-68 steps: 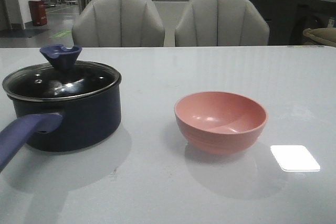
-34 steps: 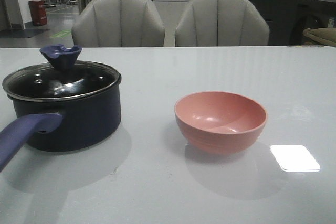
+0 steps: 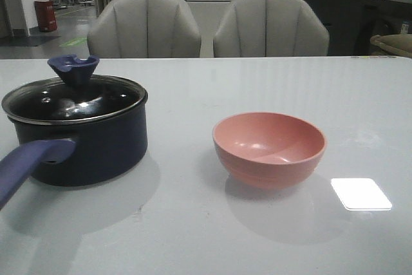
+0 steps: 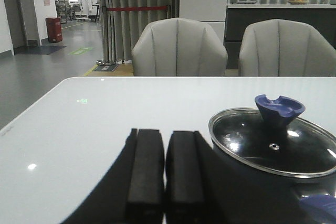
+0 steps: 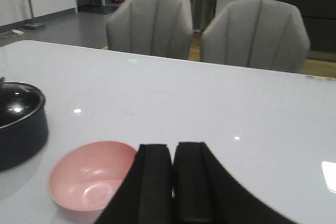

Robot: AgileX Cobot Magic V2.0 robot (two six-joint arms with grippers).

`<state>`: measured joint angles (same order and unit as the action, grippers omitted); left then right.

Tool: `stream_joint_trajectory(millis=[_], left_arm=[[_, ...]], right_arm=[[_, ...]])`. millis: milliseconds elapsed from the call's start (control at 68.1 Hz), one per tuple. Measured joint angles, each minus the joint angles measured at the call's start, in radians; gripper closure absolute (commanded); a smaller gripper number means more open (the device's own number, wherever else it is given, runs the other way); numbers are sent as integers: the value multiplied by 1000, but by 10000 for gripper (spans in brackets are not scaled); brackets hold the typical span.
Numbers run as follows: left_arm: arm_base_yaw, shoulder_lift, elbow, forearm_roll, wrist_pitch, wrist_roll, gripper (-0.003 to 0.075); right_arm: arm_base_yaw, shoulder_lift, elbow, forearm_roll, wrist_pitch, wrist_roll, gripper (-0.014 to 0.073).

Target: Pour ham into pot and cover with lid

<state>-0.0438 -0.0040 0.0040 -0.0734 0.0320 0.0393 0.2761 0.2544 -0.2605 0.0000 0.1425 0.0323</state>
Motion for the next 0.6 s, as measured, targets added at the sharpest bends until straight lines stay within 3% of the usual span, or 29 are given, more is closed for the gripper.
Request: stream_joint_trajectory(millis=[206,411,602], left_arm=[[0,0,0,0,0,0,607],[0,0,0,0,0,0,607],[0,0,0,0,0,0,607]], right_arm=[[-176,-100,111,-5,-19,0,447],[-192,-246,246,-7,-100,-2,447],[-192,-264,286,-7,-143,-2,447]])
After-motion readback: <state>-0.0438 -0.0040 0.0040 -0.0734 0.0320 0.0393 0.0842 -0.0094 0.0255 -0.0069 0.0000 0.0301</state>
